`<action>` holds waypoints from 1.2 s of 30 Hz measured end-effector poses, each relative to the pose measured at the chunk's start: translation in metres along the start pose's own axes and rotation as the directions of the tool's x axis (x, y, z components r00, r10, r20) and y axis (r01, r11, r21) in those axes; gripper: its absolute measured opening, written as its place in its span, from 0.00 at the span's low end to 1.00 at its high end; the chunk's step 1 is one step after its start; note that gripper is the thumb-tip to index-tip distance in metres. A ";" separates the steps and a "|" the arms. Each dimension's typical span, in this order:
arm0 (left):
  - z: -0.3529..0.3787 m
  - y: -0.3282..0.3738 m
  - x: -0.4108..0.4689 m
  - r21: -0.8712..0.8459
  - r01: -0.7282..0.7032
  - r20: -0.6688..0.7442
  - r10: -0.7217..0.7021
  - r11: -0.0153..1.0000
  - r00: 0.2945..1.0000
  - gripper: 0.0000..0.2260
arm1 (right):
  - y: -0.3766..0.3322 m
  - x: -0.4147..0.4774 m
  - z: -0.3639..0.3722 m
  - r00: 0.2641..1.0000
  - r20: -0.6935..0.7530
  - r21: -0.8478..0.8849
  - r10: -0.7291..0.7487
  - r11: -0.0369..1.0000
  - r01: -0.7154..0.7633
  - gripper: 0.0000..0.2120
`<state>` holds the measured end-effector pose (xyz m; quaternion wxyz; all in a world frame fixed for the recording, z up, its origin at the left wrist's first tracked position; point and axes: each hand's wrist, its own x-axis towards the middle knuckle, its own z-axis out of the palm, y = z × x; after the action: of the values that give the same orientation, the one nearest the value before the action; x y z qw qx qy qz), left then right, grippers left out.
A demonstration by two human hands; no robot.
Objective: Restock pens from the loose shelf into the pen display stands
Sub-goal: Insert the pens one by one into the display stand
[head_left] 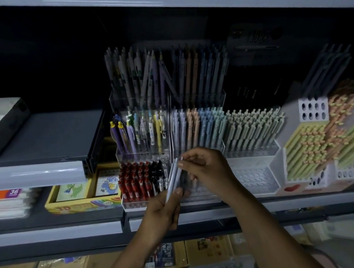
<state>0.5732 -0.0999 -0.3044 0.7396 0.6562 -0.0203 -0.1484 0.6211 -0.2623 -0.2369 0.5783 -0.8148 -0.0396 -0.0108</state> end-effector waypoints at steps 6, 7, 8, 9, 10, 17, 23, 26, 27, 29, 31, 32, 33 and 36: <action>-0.007 0.002 -0.002 -0.085 0.045 -0.046 -0.049 0.995 0.998 0.18 | 0.009 0.010 -0.019 0.967 -0.223 0.133 0.126 0.986 -0.098 0.03; -0.008 0.002 -0.002 -0.086 0.052 -0.053 -0.057 0.995 0.997 0.18 | 0.010 0.010 -0.021 0.960 -0.246 0.145 0.133 0.984 -0.099 0.03; -0.008 0.001 -0.002 -0.083 0.063 -0.068 -0.068 0.995 0.995 0.18 | 0.011 0.011 -0.023 0.956 -0.260 0.157 0.135 0.983 -0.096 0.04; -0.007 0.000 -0.002 -0.079 0.073 -0.091 -0.080 0.994 0.993 0.18 | 0.012 0.012 -0.025 0.953 -0.270 0.171 0.138 0.981 -0.094 0.04; -0.008 -0.001 -0.001 -0.077 0.079 -0.114 -0.087 0.994 0.990 0.18 | 0.013 0.012 -0.027 0.949 -0.283 0.178 0.140 0.980 -0.091 0.04; -0.012 0.004 -0.001 -0.151 0.122 -0.122 -0.141 0.981 0.982 0.15 | 0.018 0.019 -0.026 0.940 -0.338 -0.136 -0.033 0.991 -0.014 0.01; -0.014 0.006 -0.003 -0.361 0.186 -0.016 -0.206 0.914 0.979 0.15 | 0.021 0.017 -0.011 0.959 -0.234 -0.353 -0.162 0.933 0.071 0.01; -0.016 0.008 -0.001 -0.384 0.175 -0.019 -0.197 0.906 0.980 0.15 | 0.025 0.018 -0.006 0.957 -0.207 -0.420 -0.201 0.902 0.099 0.01; -0.016 0.009 -0.001 -0.370 0.170 -0.025 -0.192 0.913 0.981 0.15 | 0.026 0.018 -0.005 0.957 -0.202 -0.435 -0.208 0.894 0.102 0.01; -0.017 0.009 0.000 -0.329 0.157 -0.041 -0.180 0.931 0.983 0.15 | 0.027 0.018 -0.002 0.957 -0.195 -0.453 -0.214 0.885 0.106 0.02; -0.017 0.009 0.000 -0.298 0.122 -0.061 -0.147 0.947 0.987 0.14 | 0.026 0.019 -0.002 0.957 -0.191 -0.456 -0.218 0.883 0.110 0.02; -0.016 0.009 -0.001 -0.290 0.102 -0.074 -0.129 0.952 0.989 0.13 | 0.025 0.020 -0.002 0.958 -0.188 -0.463 -0.218 0.880 0.109 0.02; -0.016 0.009 -0.002 -0.282 0.084 -0.086 -0.112 0.956 0.990 0.12 | 0.024 0.020 -0.002 0.958 -0.183 -0.475 -0.219 0.873 0.109 0.03; -0.015 0.010 -0.004 -0.249 0.043 -0.102 -0.070 0.967 0.992 0.10 | 0.024 0.021 -0.003 0.962 -0.164 -0.508 -0.220 0.855 0.109 0.03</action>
<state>0.5747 -0.0831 -0.2965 0.8110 0.5665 0.0577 -0.1344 0.6443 -0.2714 -0.2571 0.3484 -0.9229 -0.0422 -0.1585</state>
